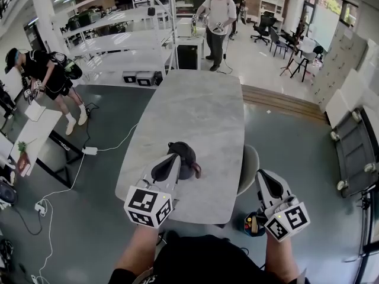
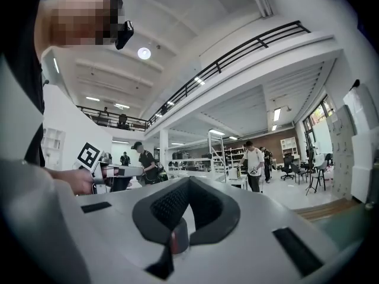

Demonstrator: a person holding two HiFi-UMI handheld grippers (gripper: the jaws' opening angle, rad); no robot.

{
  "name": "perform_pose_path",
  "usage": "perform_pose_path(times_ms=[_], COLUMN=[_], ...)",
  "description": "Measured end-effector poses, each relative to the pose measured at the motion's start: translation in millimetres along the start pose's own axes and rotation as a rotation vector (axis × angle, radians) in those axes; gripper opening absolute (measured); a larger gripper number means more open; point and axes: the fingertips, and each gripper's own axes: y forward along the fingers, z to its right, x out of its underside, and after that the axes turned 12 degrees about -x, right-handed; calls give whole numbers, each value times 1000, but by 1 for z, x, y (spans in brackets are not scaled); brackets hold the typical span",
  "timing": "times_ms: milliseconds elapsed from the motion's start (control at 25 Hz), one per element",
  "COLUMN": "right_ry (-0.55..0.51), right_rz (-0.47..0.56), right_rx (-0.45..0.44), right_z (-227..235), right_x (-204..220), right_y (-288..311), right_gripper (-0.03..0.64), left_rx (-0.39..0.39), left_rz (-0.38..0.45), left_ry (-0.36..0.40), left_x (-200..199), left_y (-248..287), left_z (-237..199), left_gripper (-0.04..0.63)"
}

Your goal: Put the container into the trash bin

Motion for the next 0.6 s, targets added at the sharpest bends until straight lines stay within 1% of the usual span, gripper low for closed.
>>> perform_pose_path(times_ms=[240, 440, 600], right_ry=[30, 12, -9], right_rz=[-22, -27, -31], right_rx=[6, 30, 29], right_z=[-3, 5, 3], right_x=[24, 19, 20], right_y=[-9, -21, -24], right_gripper=[-9, -9, -9], left_rx=[-4, -11, -4], left_rz=[-30, -29, -27], left_ry=[-3, -13, -6], left_x=[23, 21, 22], left_y=[2, 3, 5], left_z=[6, 11, 15], left_gripper=[9, 8, 8])
